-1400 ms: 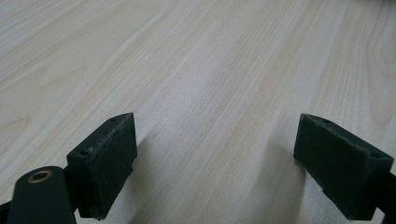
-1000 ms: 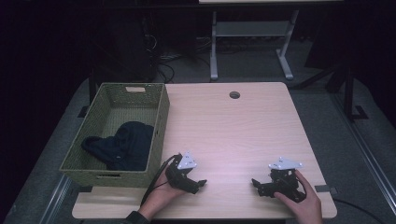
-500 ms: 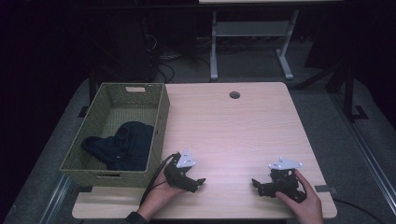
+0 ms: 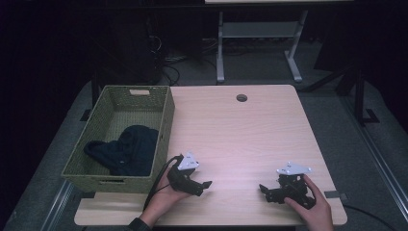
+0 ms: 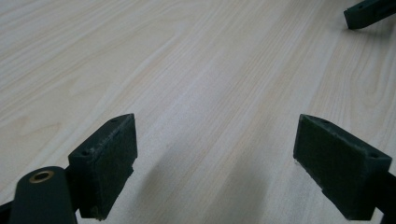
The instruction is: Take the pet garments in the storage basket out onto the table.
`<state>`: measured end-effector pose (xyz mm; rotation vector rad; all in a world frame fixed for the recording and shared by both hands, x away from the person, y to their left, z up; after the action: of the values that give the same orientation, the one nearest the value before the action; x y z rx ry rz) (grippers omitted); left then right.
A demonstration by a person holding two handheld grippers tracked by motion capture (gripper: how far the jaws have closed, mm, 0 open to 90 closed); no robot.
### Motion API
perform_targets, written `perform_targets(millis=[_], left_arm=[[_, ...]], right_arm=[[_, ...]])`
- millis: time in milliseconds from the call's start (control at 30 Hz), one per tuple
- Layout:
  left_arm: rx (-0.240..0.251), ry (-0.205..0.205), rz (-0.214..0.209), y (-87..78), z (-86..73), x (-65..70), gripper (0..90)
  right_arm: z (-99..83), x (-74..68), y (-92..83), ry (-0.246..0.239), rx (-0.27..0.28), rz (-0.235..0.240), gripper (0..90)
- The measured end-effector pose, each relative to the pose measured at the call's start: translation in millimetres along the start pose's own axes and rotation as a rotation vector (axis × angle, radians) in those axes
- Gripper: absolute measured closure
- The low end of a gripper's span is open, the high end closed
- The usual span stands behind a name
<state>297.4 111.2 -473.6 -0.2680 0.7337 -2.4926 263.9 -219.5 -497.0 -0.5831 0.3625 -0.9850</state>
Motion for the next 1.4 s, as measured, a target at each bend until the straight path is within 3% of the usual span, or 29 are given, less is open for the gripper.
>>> perform_targets(millis=[367,1300,1400], left_arm=[[-0.002,0.025,0.013,-4.7,7.7,0.8,13.3],[0.01,0.01,-0.003,-15.1,23.3,0.5,13.4],[0.019,-0.006,-0.01,-15.5,24.4,0.1,13.4]], right_arm=[[0.0,-0.1,0.0,0.001,0.0,0.0,0.4],[0.0,-0.1,0.0,0.001,0.0,0.0,0.5],[0.0,-0.1,0.0,0.001,0.0,0.0,0.4]])
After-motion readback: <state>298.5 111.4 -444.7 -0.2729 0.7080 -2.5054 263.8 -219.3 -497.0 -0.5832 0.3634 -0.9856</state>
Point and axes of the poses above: each handheld gripper's, and its own axes: y roughly forward along the jaws, z roughly out of its top, x roughly to its right, the point moved 2 cm from there along y, roughly forward along the jaws, and after that the axes turned 8 degrees about x, right-handed, at the moved point
